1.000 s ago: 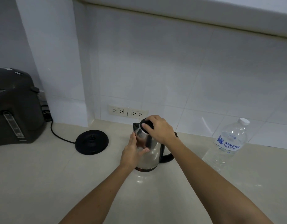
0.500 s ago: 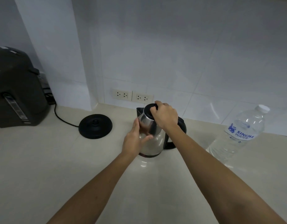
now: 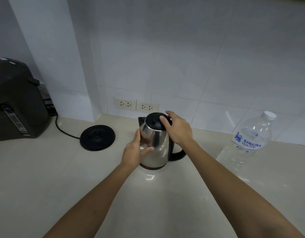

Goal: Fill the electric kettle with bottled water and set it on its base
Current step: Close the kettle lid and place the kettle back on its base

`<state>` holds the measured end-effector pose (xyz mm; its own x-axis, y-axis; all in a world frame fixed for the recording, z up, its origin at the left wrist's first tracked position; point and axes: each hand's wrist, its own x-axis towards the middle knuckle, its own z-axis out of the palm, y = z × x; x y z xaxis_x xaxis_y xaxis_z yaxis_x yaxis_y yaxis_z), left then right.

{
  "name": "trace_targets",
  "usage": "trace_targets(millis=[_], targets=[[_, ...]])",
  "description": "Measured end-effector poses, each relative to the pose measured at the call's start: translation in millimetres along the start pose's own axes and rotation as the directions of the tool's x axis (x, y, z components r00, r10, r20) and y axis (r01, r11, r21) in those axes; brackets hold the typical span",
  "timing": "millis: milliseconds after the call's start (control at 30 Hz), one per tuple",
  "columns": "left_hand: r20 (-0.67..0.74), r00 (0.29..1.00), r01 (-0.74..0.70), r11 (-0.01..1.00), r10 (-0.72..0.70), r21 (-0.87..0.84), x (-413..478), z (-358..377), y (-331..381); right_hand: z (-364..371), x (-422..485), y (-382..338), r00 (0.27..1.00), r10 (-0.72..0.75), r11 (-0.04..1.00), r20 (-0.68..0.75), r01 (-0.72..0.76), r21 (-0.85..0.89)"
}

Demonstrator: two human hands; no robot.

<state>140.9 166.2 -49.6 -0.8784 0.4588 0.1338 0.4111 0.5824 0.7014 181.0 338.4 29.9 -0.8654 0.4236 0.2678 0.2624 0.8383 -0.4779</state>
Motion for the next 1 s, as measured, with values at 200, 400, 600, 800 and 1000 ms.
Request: trace_targets(millis=[200, 400, 600, 800, 1000], targets=[[0.001, 1.000, 0.008, 1.000, -0.008, 0.000, -1.9, -0.6, 2.9, 8.4, -51.1, 55.5, 0.994, 0.085, 0.948, -0.066, -0.061, 0.311], [0.018, 0.999, 0.035, 0.999, -0.035, -0.027, -3.0, -0.1, 5.5, 17.2, -60.6, 74.2, 0.987, 0.119, 0.956, -0.109, -0.084, 0.282], [0.057, 0.994, 0.097, 0.993, -0.093, -0.061, -6.4, -0.8, 11.1, 23.9, -57.7, 71.4, 0.973, 0.184, 0.950, -0.138, -0.140, 0.278], [0.026, 0.994, 0.109, 0.988, -0.107, -0.106, -12.0, -2.8, 18.6, 22.1, -53.4, 68.0, 0.972, 0.204, 0.922, -0.117, -0.150, 0.357], [-0.066, 0.995, 0.068, 0.994, -0.074, -0.091, -3.6, -25.2, 11.0, 21.0, -43.5, 42.7, 0.977, 0.154, 0.932, -0.148, -0.093, 0.351]])
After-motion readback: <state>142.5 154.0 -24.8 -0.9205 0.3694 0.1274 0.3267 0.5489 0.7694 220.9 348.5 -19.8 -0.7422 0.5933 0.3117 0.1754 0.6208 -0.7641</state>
